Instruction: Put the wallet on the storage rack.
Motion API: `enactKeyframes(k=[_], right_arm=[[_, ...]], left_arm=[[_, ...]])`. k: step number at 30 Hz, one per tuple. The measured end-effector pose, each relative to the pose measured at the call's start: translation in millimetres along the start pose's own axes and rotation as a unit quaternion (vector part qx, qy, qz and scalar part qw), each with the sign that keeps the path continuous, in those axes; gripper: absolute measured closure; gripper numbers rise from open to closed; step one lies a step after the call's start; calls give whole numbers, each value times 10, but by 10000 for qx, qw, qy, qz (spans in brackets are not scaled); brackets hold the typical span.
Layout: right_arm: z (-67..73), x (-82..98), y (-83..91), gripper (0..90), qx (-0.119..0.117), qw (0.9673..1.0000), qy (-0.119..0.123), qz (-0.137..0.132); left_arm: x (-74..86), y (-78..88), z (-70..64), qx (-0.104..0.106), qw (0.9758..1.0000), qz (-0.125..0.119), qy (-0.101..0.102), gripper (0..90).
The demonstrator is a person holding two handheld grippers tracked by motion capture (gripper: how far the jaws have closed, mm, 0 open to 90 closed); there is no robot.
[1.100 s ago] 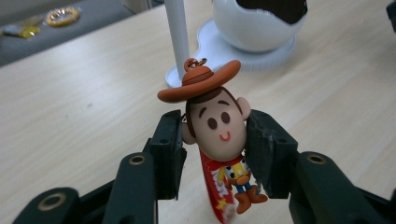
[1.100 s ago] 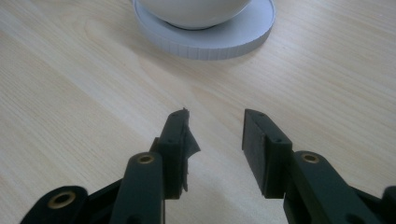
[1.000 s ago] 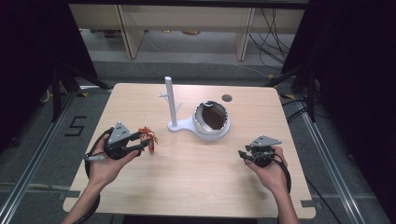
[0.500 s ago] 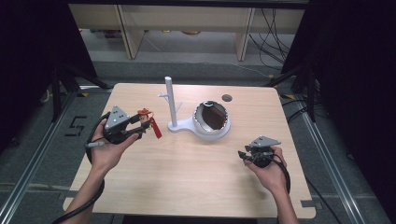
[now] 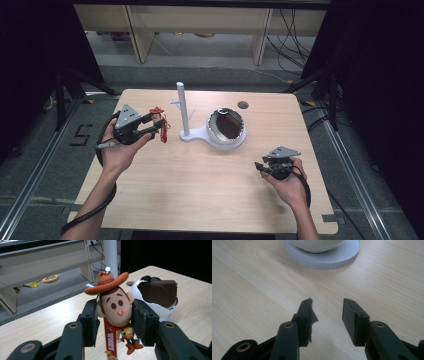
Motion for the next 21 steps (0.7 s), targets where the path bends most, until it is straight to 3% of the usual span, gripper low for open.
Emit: enactKeyframes(k=[13, 15, 21], right_arm=[[33, 9, 3, 605, -49, 9999, -124, 101], [11, 6, -14, 604, -19, 10000, 2, -5], [23, 8, -12, 604, -37, 10000, -77, 51]], left_arm=[[-100, -75, 56, -33, 9999, -98, 3, 568], [-106, -84, 56, -29, 9999, -101, -9, 568], [-139, -114, 58, -27, 9999, -127, -5, 568]])
Point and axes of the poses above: each handheld gripper's, and its own axes: y roughly backward along the jaws, x roughly out of its underside, z roughly to its left, the point moved 5 cm from there along -y, roughly forward along the jaws, and after that the axes turned 10 degrees about x, right-handed, at the moved point
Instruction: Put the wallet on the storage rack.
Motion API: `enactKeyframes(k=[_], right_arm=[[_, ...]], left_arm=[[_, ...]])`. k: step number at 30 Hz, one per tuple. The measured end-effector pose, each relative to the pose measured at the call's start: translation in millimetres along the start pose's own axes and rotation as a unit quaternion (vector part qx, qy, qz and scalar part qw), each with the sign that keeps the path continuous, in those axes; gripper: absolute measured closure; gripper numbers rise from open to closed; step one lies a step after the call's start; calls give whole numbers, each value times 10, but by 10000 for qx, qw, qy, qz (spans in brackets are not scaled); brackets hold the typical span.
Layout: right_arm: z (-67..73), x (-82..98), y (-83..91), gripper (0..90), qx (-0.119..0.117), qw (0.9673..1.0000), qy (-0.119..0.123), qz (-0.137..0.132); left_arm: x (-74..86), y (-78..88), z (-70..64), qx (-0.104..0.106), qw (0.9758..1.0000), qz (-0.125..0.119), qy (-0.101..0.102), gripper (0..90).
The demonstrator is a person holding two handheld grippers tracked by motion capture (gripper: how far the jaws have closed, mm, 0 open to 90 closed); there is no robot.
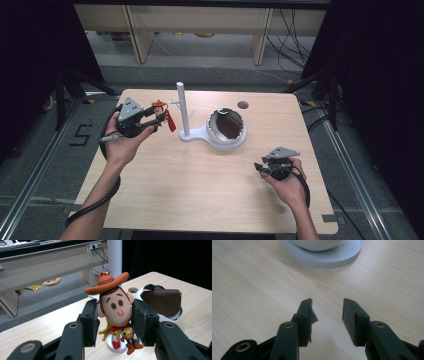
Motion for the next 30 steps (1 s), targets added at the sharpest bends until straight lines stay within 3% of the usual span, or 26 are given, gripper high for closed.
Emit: enactKeyframes(k=[10, 15, 19, 20, 22, 24, 25, 27, 28, 29, 30], right_arm=[[-4, 7, -16, 603, -2, 10000, 90, -35], [13, 15, -4, 603, -24, 10000, 6, 61], [15, 17, -3, 603, -21, 10000, -10, 61], [12, 17, -5, 603, -21, 10000, -4, 47], [13, 21, -6, 603, -23, 10000, -23, 59], [12, 25, -10, 603, -23, 10000, -27, 65], [12, 27, -11, 603, -24, 10000, -26, 64], [16, 29, -13, 603, -28, 10000, -33, 65], [17, 29, -14, 603, -26, 10000, -33, 66], [15, 27, -17, 603, -16, 10000, -12, 48], [8, 27, -28, 603, -7, 10000, 55, -5]], left_arm=[[-64, -59, -8, 4, 10000, -11, -24, 567], [-85, -91, -42, 47, 9999, 17, -103, 568], [-98, -117, -49, 53, 9999, 26, -94, 567], [-88, -114, -64, 19, 10000, 62, 44, 567], [-94, -125, -59, 19, 10000, 60, 44, 567], [-101, -135, -62, 24, 10000, 79, 24, 567], [-116, -149, -53, 63, 9999, 45, -120, 567], [-107, -152, -91, 80, 9999, 96, 15, 567], [-110, -156, -101, 86, 9999, 95, -14, 567], [-127, -163, -92, 88, 9998, 64, -191, 567], [-120, -165, -119, 98, 9999, 87, -103, 567]])
Point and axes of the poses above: each handheld gripper's, and its own axes: y roughly backward along the jaws, x roughly out of its underside, z roughly to its left, the point moved 5 cm from there along -y, roughly forward along the jaws, and after that the axes turned 10 degrees about x, right-handed, at the moved point
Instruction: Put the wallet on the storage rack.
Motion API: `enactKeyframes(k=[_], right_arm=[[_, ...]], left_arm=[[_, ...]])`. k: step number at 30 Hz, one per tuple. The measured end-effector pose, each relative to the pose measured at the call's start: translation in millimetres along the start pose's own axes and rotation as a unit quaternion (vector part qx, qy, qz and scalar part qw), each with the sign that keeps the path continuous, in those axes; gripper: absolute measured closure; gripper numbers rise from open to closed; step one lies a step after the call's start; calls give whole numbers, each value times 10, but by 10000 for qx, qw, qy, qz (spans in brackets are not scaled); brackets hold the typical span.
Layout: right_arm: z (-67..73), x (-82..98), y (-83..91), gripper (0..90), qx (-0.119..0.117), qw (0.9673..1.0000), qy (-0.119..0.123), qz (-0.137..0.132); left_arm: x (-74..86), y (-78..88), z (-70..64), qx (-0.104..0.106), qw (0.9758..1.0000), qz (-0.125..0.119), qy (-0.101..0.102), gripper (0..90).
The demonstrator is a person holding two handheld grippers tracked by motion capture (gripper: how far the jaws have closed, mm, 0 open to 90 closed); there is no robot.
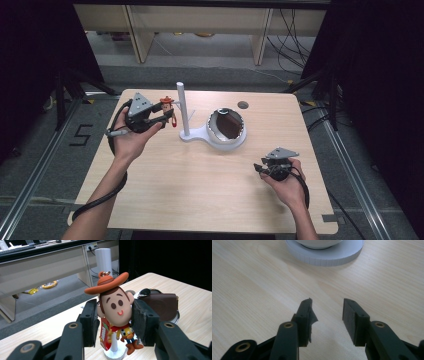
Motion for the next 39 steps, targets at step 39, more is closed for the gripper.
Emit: enactKeyframes(k=[39], right_arm=[[3, 8, 5, 595, 4, 10000, 7, 18]], left_arm=[[384, -88, -271, 197, 9989, 403, -102, 564]])
Point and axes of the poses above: each handheld gripper's, and its own axes: y roughly backward along the jaws, x roughly out of its underside, z roughly to its left, the point moved 5 cm from there along -y, roughly forward along the jaws, and after that the axes turned 10 degrees about x, right-handed, at the moved point
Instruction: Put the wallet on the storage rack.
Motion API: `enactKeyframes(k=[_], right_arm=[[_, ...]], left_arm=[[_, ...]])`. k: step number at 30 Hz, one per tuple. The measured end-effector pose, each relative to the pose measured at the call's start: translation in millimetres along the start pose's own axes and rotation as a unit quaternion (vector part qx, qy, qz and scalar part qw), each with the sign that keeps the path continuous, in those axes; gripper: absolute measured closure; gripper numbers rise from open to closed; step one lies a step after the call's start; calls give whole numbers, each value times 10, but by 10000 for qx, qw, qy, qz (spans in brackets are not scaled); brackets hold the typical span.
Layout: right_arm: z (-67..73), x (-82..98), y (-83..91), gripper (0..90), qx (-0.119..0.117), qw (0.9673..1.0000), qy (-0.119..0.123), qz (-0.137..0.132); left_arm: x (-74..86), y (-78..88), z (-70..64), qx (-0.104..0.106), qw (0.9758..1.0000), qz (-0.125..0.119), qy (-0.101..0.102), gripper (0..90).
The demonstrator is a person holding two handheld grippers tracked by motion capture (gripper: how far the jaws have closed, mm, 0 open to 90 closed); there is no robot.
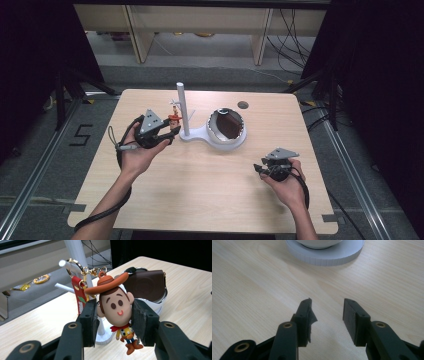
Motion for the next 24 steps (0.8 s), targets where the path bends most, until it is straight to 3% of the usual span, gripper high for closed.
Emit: enactKeyframes(k=[1, 11, 22, 24], right_arm=[[0, 0, -2, 594, 5, 10000, 4, -7], [-6, -8, -3, 590, 21, 10000, 10, -58], [-23, -27, 33, 584, 67, 9998, -17, -165], [-17, -22, 52, 583, 48, 9998, -133, -119]], left_arm=[[-2, -5, 20, 2, 9999, -22, -112, 563], [110, -34, 15, 21, 9999, 92, -62, 538], [226, 86, 38, -80, 10000, 30, 26, 363], [276, 132, 60, -121, 9999, 38, 48, 341]])
Point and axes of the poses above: each handheld gripper's, and its own axes: y roughly backward along the jaws, x roughly out of its underside, z roughly to its left, the point moved 5 cm from there along -y, roughly forward along the jaws, and after that the axes turned 10 degrees about x, right-handed, at the moved point
